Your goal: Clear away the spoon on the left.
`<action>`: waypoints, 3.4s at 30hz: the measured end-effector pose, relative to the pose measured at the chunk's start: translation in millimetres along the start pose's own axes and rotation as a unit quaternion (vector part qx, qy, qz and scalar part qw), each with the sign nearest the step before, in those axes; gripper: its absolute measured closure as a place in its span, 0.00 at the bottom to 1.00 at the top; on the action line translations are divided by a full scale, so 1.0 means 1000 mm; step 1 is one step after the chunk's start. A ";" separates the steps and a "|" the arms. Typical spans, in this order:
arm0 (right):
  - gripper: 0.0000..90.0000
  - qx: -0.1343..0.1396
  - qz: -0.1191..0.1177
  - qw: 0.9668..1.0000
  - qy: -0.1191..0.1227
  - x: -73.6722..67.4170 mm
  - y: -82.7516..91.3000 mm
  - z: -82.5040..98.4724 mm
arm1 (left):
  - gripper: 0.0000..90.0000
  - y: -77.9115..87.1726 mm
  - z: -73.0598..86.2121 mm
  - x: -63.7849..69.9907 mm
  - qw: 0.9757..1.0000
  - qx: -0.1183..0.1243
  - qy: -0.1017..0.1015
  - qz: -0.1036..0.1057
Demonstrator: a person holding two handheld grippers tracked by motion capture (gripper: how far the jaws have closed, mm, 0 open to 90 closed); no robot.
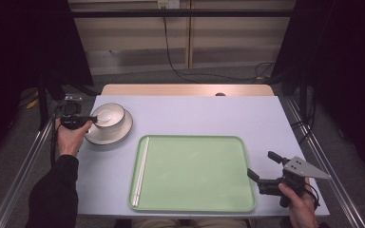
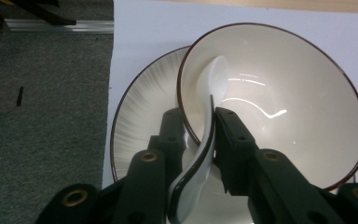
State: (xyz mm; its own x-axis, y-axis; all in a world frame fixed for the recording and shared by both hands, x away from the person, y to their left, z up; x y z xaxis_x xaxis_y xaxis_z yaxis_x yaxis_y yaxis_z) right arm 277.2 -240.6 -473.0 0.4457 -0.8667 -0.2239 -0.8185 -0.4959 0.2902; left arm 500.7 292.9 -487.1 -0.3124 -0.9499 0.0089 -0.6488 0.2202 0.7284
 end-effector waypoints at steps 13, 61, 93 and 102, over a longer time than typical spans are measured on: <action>0.02 0.000 0.003 1.000 0.001 0.001 0.000 0.000 | 0.94 0.013 -0.001 0.005 1.000 0.017 0.010 0.025; 0.02 0.003 0.003 1.000 0.003 0.000 0.001 -0.001 | 0.94 0.049 -0.011 0.047 0.993 0.105 -0.023 0.041; 0.02 0.005 0.002 1.000 0.005 -0.001 0.001 -0.001 | 0.94 0.061 0.003 0.121 0.985 0.124 -0.071 0.099; 0.02 0.004 0.002 1.000 0.007 -0.001 0.001 -0.001 | 0.94 0.063 0.010 0.143 0.982 0.122 -0.079 0.118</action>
State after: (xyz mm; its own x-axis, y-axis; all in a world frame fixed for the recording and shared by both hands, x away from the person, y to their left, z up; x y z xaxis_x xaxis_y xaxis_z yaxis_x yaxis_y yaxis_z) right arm 276.7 -240.1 -471.5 0.4481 -0.8691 -0.2093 -0.8225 -0.4925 0.2843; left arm 408.1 172.8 -446.3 -0.5655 -0.8239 0.0375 -0.6864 0.4954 0.5323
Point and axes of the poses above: each handheld gripper's, and its own axes: y roughly backward along the jaws, z roughly out of its underside, x roughly to its right, the point moved 10 cm from there along -y, roughly forward along the jaws, and after that the axes turned 10 degrees about -y, right-handed, at the moved point
